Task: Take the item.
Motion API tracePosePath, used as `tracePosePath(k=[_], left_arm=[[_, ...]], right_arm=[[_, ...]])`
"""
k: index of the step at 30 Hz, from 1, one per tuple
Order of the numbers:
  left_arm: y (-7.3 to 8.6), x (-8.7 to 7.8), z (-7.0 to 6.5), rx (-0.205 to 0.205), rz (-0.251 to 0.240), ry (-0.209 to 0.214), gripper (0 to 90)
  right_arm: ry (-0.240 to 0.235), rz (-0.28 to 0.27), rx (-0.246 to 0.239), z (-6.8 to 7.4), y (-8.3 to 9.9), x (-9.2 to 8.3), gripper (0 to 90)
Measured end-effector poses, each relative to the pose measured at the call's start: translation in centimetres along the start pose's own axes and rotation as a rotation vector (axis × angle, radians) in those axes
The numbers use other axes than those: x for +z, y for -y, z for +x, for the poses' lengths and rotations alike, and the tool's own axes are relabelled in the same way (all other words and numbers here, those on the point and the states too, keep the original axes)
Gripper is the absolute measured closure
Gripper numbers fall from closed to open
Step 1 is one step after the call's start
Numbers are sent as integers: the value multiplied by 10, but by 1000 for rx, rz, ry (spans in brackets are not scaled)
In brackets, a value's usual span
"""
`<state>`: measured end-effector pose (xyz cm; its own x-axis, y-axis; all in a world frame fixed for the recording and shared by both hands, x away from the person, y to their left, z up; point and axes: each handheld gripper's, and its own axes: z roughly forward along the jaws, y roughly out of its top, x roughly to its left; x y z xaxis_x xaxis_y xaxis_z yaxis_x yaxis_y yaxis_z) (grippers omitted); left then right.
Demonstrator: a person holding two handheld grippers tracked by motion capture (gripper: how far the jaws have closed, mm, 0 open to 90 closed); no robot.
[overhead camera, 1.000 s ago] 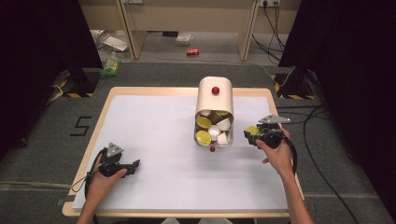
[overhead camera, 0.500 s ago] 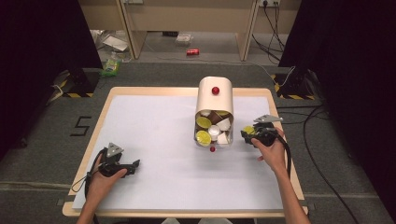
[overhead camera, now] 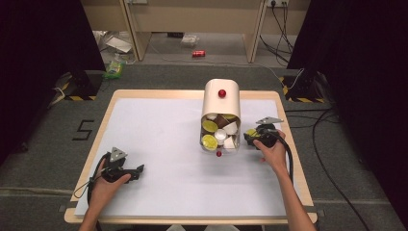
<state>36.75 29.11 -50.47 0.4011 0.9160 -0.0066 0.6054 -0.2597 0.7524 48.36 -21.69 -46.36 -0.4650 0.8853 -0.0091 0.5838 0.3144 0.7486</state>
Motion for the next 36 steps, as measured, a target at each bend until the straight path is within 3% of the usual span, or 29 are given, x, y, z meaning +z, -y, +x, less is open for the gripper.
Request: tracePosePath(k=[5,24,29,36], left_arm=[[0,0,0,0,0,0,115],[0,0,0,1,0,0,115],[0,0,0,2,-1,-1,116],[0,0,0,2,-1,0,116]], right_arm=[[-6,-2,-18,3,-4,7,384],[-4,13,-14,3,-3,15,375],[-8,2,4,2,-3,11,298],[-9,-22,15,0,-5,3,266]])
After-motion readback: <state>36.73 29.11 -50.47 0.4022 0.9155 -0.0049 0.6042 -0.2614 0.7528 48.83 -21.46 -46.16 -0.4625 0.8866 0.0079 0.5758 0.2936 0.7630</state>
